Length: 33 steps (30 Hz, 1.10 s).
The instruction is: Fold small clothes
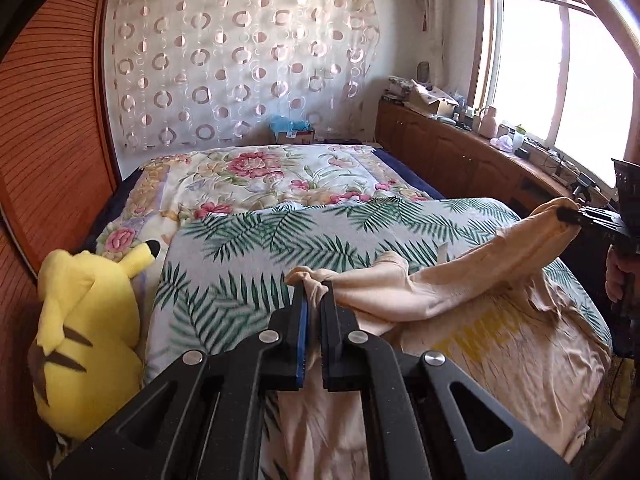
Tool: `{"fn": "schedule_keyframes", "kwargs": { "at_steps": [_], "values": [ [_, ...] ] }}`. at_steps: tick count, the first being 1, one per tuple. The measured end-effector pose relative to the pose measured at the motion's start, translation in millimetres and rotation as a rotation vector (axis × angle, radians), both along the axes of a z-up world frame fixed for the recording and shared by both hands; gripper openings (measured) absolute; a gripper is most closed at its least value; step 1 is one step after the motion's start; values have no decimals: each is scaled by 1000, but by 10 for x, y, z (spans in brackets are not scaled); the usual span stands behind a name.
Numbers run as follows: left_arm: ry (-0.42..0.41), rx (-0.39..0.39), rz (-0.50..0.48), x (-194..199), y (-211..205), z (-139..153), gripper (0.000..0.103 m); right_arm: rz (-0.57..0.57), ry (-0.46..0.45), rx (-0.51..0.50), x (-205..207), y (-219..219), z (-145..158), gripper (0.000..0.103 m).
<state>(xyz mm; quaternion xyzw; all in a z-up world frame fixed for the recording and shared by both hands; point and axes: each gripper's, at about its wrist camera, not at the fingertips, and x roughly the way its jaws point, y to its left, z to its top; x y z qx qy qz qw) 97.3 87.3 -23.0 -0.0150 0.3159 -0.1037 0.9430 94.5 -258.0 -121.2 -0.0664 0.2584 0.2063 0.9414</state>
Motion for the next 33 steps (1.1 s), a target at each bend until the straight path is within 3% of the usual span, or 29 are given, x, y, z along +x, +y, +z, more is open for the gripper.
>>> {"fn": "schedule_keyframes", "kwargs": {
  "at_steps": [8,18,22,23,24,25,28,29,31,33],
  "values": [
    [-6,-20,35,-692,122,-37,6,-5,48,11,-819,-231,-75,5],
    [31,-10,77,-1212,158,-8,6,-10,121,25,-1438,-444,118,5],
    [68,-12,93,-1180,197,-98,22,-21,173,-22,-1499,-455,-18,5],
    [66,-14,94,-1180,205,-112,31,-29,184,-30,-1485,-455,-38,7],
    [63,-17,96,-1150,225,-122,41,-43,190,-41,-1460,-453,-42,11],
    [62,-19,97,-1139,250,-133,44,-60,188,-55,-1440,-454,-41,19],
    [67,-10,85,-1029,260,-162,63,-82,167,-69,-1387,-455,14,27],
    [66,-5,83,-966,260,-180,70,-85,162,-72,-1368,-449,22,40],
    [76,-3,80,-849,256,-212,74,-95,150,-80,-1264,-429,9,53],
    [92,-9,74,-687,261,-267,75,-96,152,-86,-1132,-390,-41,54]
  ]
}}
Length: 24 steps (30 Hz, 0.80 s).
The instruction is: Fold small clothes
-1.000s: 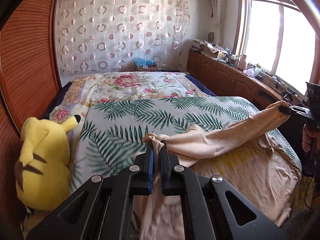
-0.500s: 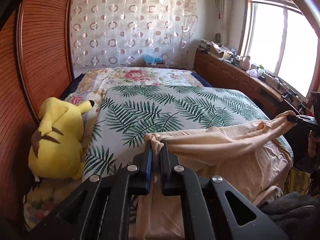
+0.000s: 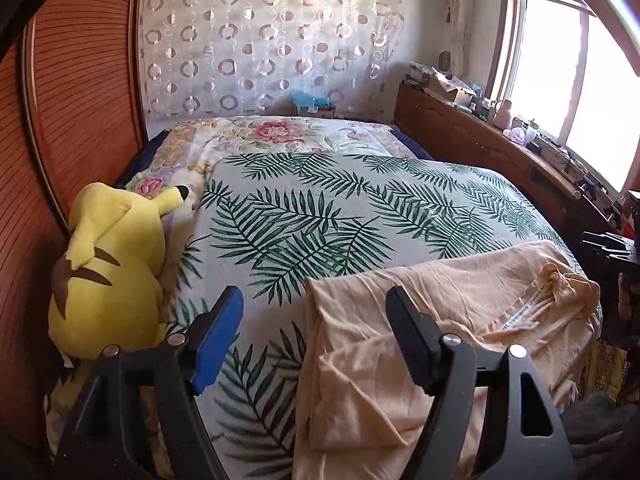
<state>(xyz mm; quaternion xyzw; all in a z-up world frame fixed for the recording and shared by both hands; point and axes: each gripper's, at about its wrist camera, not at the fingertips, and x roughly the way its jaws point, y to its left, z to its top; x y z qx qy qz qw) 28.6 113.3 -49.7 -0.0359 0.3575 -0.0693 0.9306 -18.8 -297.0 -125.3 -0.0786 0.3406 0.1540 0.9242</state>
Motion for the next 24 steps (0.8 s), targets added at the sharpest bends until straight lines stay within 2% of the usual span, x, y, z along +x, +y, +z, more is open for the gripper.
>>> {"fn": "schedule_keyframes", "kwargs": {
  "at_steps": [4,10,16,24],
  "values": [
    [30,8,2,270,2,-114,75,-7,17,-10,253,41,-172,55],
    [105,27,1,529,17,-339,75,-27,103,-26,627,89,-456,55],
    [170,-5,-9,598,51,-505,75,-10,135,-5,678,124,-529,55],
    [191,-13,-35,601,-9,-525,74,-11,152,2,796,99,-598,60]
  ]
}}
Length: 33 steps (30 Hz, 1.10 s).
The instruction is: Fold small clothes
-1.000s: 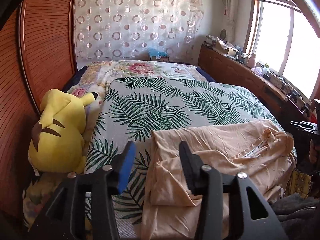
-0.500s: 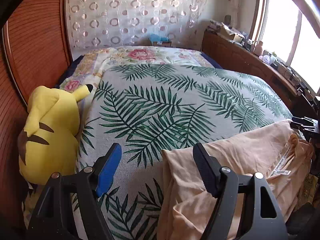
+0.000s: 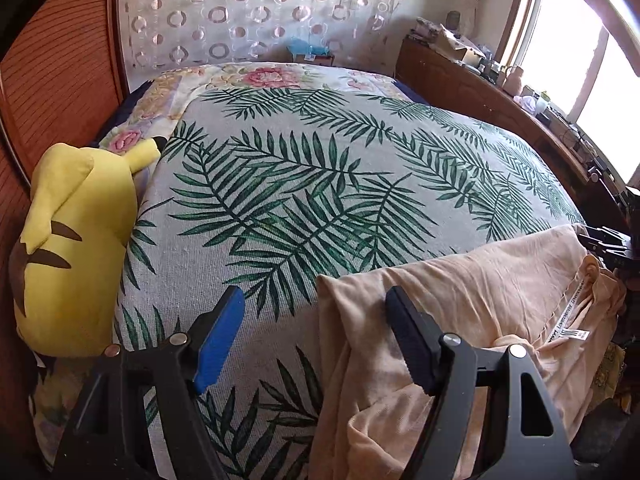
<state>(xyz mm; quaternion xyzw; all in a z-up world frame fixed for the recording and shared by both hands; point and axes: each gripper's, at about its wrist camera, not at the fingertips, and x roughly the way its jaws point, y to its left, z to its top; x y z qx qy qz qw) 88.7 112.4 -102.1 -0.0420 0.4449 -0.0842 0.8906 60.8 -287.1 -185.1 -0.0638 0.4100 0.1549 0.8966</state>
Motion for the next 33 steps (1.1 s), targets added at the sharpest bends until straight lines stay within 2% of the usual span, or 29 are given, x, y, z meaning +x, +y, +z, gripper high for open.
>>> {"fn": "schedule_keyframes", "kwargs": {
  "at_steps": [4,7,8,9,11,12,13,14,16,21,27,33],
  "values": [
    [10,1,-21,6,-51,-26,68,27,0,2,-18,40,-16,60],
    [15,-33,-44,-2,-54,-12,53,47,-6,-6,-14,59,-34,60],
    [20,-45,-54,-3,-62,-8,42,57,-2,-3,-13,64,-36,60],
    [27,-57,-70,-5,-80,-7,24,67,-1,-1,-13,71,-40,57],
    [38,-90,-97,-22,-122,11,9,97,-2,18,-37,109,-47,33],
    [24,-78,-96,-47,-148,51,7,114,-1,26,-59,139,-48,25],
    [3,-73,-99,-85,-175,118,7,134,3,36,-80,162,-46,10],
    [-17,-78,-100,-117,-197,190,6,148,-2,48,-114,173,-22,9],
    [-81,-89,-109,-239,-243,446,6,151,-62,83,-229,146,128,8],
    [-283,-110,-152,-602,-350,1316,6,125,-248,177,-600,-66,883,7],
    [-538,-151,-165,-971,-321,2404,6,123,-470,170,-1027,-198,1927,7],
    [-703,-130,-130,-1117,-169,3103,6,129,-651,141,-1386,-231,2812,7]
  ]
}}
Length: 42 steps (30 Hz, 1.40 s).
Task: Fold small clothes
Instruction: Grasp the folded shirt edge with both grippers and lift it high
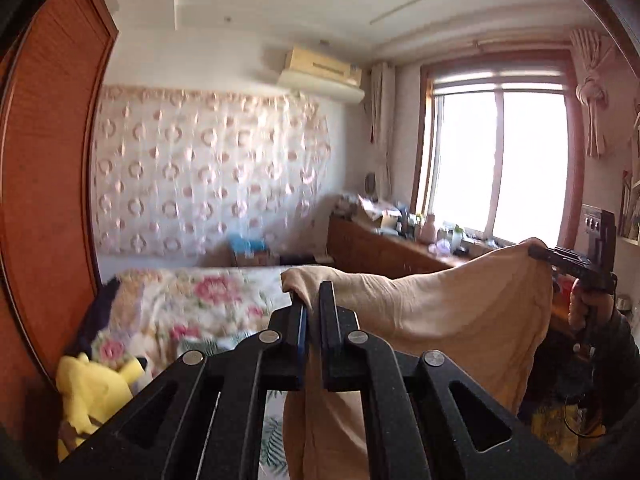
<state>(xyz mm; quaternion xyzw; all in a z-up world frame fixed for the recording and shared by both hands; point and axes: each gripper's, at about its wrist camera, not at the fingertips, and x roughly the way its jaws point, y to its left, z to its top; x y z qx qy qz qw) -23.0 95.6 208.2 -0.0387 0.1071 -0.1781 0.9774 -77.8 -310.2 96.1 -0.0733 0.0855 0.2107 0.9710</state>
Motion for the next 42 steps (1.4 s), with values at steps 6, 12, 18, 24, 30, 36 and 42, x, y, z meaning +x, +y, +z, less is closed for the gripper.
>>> {"fn": "schedule_keyframes", "kwargs": {
  "at_steps": [6,12,18,24,30,36,42],
  "values": [
    [-108,7,48,-141,177,425,6,4,-147,-5,-335,25,656,7],
    [-159,27,92,23,260,539,6,-18,-204,-25,-290,131,942,7],
    [-76,45,110,594,238,123,6,-58,-100,-55,295,320,661,7],
    [43,84,150,1541,224,-588,6,-74,25,-72,1062,552,466,7],
    [159,123,156,2500,56,-1307,6,-132,127,-115,1986,755,448,7],
    [236,128,151,3124,-99,-1584,6,-184,173,-121,2506,1045,527,7],
    [284,164,142,3578,-214,-1803,6,-218,243,-149,2755,1114,381,7]
  ]
}}
